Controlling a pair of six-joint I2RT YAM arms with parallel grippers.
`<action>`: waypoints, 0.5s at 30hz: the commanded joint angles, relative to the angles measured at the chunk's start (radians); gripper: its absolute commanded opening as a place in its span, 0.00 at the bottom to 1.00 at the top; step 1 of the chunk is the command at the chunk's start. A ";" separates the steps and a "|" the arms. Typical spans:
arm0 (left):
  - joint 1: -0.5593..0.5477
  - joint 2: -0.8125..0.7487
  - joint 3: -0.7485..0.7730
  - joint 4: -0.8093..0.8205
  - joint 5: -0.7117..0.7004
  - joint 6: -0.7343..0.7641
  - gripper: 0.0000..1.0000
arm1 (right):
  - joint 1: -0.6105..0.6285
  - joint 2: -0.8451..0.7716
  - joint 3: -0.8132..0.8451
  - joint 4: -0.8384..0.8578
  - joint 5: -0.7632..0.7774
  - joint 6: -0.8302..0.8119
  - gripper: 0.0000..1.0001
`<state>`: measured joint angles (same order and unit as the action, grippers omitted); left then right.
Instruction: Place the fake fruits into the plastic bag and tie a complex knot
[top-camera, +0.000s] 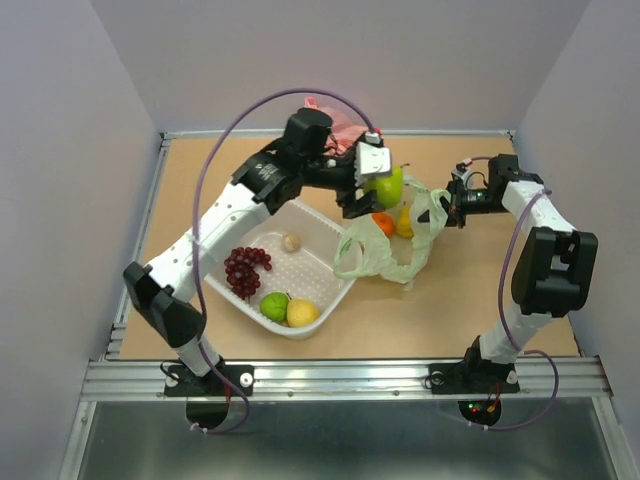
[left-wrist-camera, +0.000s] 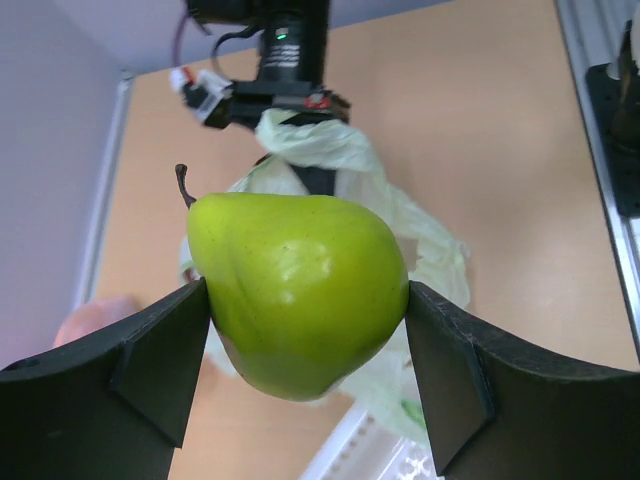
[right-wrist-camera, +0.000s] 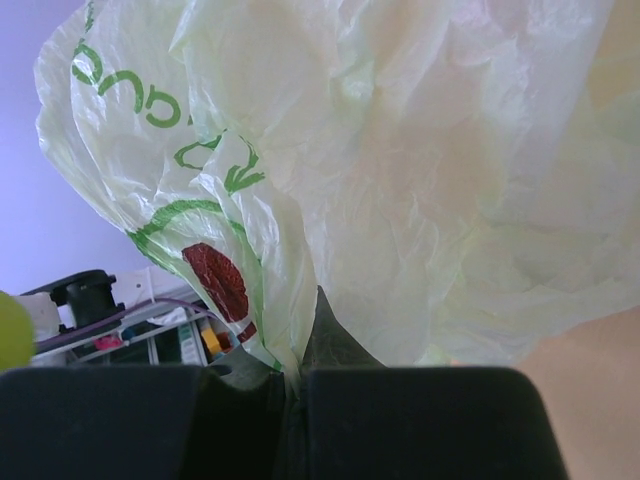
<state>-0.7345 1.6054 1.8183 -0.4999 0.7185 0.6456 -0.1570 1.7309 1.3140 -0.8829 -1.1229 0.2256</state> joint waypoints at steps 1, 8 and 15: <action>-0.054 0.147 0.071 0.014 0.062 0.020 0.48 | -0.006 0.012 0.083 -0.001 -0.031 0.004 0.00; -0.071 0.241 0.035 0.004 0.076 0.032 0.46 | -0.009 0.021 0.125 -0.002 -0.043 0.014 0.00; -0.071 0.300 0.024 0.147 -0.137 -0.178 0.46 | -0.009 0.002 0.099 -0.016 -0.046 -0.014 0.00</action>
<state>-0.8047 1.9156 1.8309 -0.4744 0.6804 0.5739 -0.1570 1.7554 1.3788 -0.8837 -1.1423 0.2337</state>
